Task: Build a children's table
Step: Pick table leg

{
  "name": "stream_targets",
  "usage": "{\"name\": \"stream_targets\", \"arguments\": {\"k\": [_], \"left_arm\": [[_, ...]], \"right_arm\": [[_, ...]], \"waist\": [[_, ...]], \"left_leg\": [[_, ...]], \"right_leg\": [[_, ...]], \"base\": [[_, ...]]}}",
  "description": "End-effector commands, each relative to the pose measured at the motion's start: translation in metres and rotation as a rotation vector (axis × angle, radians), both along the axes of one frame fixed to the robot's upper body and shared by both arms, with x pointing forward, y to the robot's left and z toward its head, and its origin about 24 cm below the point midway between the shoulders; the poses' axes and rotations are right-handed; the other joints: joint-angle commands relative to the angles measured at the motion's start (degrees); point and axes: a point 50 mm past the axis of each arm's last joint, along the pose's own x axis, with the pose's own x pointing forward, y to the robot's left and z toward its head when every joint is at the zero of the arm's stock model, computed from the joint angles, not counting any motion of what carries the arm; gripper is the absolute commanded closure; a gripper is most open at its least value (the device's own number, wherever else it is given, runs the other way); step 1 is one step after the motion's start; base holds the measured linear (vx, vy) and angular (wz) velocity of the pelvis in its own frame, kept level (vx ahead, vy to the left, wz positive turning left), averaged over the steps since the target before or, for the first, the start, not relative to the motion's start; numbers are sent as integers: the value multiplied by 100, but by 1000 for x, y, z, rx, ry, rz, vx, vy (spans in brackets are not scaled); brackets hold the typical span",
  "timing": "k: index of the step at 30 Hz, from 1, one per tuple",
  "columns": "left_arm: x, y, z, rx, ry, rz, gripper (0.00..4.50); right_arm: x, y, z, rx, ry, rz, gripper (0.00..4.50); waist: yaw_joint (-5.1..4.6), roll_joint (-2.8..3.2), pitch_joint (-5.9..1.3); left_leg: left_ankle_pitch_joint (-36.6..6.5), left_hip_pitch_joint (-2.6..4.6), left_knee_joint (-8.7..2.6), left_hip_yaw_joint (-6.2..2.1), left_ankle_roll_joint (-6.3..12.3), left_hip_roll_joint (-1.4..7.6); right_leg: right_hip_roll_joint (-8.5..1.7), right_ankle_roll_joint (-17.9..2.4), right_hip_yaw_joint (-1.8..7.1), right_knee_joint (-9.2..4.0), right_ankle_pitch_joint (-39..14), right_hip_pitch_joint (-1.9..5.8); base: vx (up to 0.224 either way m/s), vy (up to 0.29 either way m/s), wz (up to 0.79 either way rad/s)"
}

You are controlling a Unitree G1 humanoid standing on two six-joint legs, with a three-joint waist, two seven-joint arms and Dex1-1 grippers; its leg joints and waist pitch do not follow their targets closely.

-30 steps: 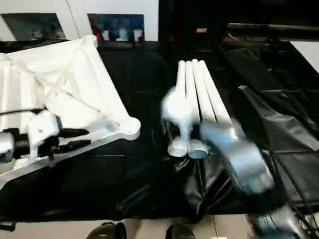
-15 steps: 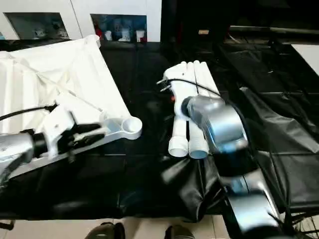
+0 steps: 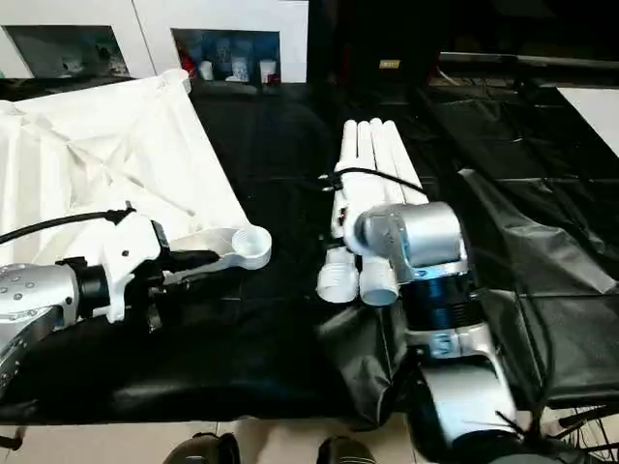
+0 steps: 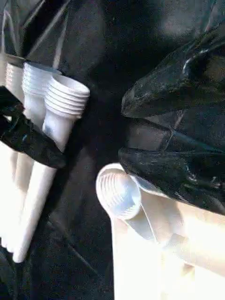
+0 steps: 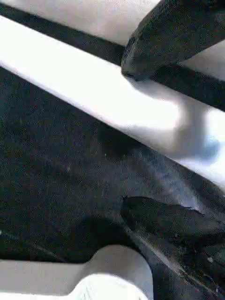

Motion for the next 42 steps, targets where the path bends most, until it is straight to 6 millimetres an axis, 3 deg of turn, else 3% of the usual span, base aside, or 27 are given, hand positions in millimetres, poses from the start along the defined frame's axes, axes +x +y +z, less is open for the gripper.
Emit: {"name": "stream_targets", "arguments": {"k": [1,4,10,11,13,19,20,21,24,30,32,36,39,42], "left_arm": [[-2,-2,3,8,-3,-18,314],[-4,-4,3,6,5,-28,314],[-5,-4,3,10,7,-27,312],[-5,-4,4,13,7,-22,312],[-6,-4,4,13,7,-20,312],[-7,-2,6,16,10,-17,312],[-7,-2,7,17,10,-16,312],[-6,-1,8,16,5,-8,286],[-4,1,11,9,-1,7,280],[0,6,16,-5,-12,30,208],[2,8,18,-15,-19,45,198],[12,12,26,-58,-69,123,171],[31,16,39,-149,-171,312,147],[47,13,53,-299,-218,447,116]], "right_arm": [[1,0,0,10,23,-9,16],[3,-3,-6,-8,46,-23,16],[2,-2,-12,3,94,-23,82],[2,-3,-15,0,105,-32,91],[3,-3,-16,-1,109,-35,100],[6,-3,-17,8,115,-45,138],[6,-3,-17,12,114,-49,168],[7,-3,-16,30,114,-61,176],[8,-4,-15,44,112,-76,187],[10,-7,-12,112,120,-125,255],[11,-8,-10,135,116,-144,257],[14,-9,6,204,73,-160,265],[20,-6,38,448,-70,-153,266],[17,-12,64,579,-284,-69,266]], "waist": [[7,0,-461],[9,-12,-467],[13,-23,-485],[6,-56,-487],[10,-37,-487],[16,-55,-487],[15,-58,-491],[13,-59,-489],[9,-58,-499],[17,-31,-507],[17,-17,-505],[20,4,-495],[30,34,-513],[61,7,-548]], "left_leg": [[-640,154,-421,-133,-207,397],[-608,146,-423,-131,-226,396],[-456,135,-413,-125,-178,393],[-448,136,-412,-118,-164,392],[-450,139,-411,-124,-166,394],[-468,142,-415,-121,-197,397],[-457,144,-412,-120,-201,401],[-443,139,-412,-120,-198,400],[-421,143,-406,-112,-201,391],[-389,143,-403,-117,-203,387],[-370,145,-406,-115,-214,383],[-496,151,-412,-122,-278,378],[-563,165,-403,-124,-309,393],[-344,144,-380,-136,-130,399]], "right_leg": [[-489,-1159,353,-442,-765,265],[-488,-1134,356,-443,-755,273],[-474,-1163,347,-414,-506,284],[-473,-1166,347,-418,-496,286],[-482,-1178,346,-414,-539,279],[-480,-1169,343,-414,-553,280],[-482,-1174,343,-410,-535,280],[-476,-1174,343,-407,-507,280],[-472,-1186,343,-402,-477,281],[-466,-1187,338,-391,-358,287],[-457,-1207,334,-385,-296,281],[-457,-1197,336,-395,-385,285],[-454,-1196,349,-379,-192,302],[-471,-1227,331,-347,313,339]], "base": [[0,0,0],[0,0,0],[0,0,0],[0,0,0],[0,0,0],[0,0,0],[0,0,0],[0,0,0],[0,0,0],[0,0,0],[0,0,0],[0,0,0],[0,0,0],[0,0,0]]}}
